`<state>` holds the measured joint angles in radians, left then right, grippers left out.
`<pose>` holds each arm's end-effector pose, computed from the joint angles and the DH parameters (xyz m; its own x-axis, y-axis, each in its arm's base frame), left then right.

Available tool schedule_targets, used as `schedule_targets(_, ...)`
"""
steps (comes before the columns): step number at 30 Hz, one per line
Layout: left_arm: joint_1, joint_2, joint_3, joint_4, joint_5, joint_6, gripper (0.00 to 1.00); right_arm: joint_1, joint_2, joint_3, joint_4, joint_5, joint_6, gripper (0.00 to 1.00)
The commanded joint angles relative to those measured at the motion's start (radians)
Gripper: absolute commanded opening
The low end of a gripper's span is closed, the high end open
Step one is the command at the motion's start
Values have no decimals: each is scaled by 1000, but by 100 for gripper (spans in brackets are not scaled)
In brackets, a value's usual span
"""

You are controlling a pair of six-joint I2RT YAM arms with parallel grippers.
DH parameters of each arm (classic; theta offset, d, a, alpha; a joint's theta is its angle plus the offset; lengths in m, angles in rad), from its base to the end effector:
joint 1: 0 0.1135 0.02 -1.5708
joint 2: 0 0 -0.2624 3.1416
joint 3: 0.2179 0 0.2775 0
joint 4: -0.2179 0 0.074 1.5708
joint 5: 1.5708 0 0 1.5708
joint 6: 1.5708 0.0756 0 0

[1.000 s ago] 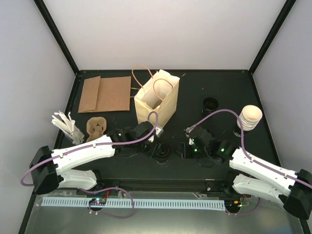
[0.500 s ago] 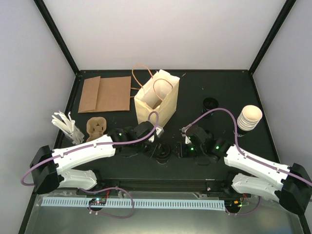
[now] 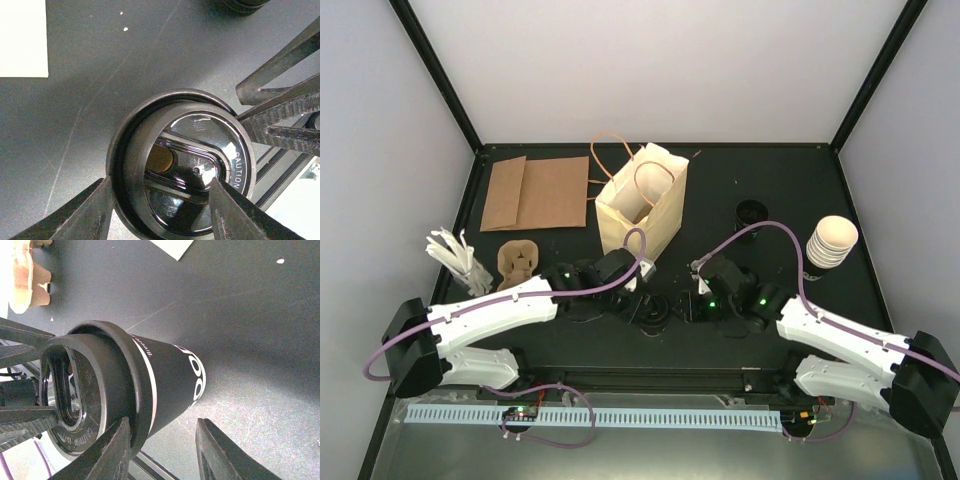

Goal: Pack the takeout coffee

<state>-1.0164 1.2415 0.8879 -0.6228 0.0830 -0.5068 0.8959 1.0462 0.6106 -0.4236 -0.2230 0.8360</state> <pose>0.1493 -0.2530 0.2005 -0.8044 0.3804 -0.4563 0.5505 0.7661 -0.3319 0.1469 0.2103 0.1688 -0.9492 -0.0280 -0.3136 -0.2199 0.7716 0.5968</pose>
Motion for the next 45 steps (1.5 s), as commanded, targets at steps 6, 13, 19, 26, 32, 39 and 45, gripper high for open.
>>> schedule_targets(6, -5, 25, 7, 21, 57, -12, 55, -2, 15, -52, -31, 52, -17, 37)
schedule_targets(13, -4, -7, 11, 6, 37, -36, 55, -6, 47, 25, -51, 66, -49, 37)
schedule_targets(19, 8, -37, 14, -5, 27, -46, 59, -30, 67, 64, -51, 57, -74, 37)
schedule_targets(26, 23, -46, 28, -35, 12, -52, 66, -54, 85, 112, -75, 55, -110, 37)
schedule_targets(32, 35, -60, 29, -38, 15, -54, 69, -54, 62, 125, -99, 57, -122, 38)
schedule_targets(39, 38, -82, 38, -34, 36, -49, 71, -55, 31, 136, -142, 71, -131, 39)
schedule_targets(45, 42, -100, 40, -31, 37, -46, 73, -53, -18, 110, -161, 41, -120, 39)
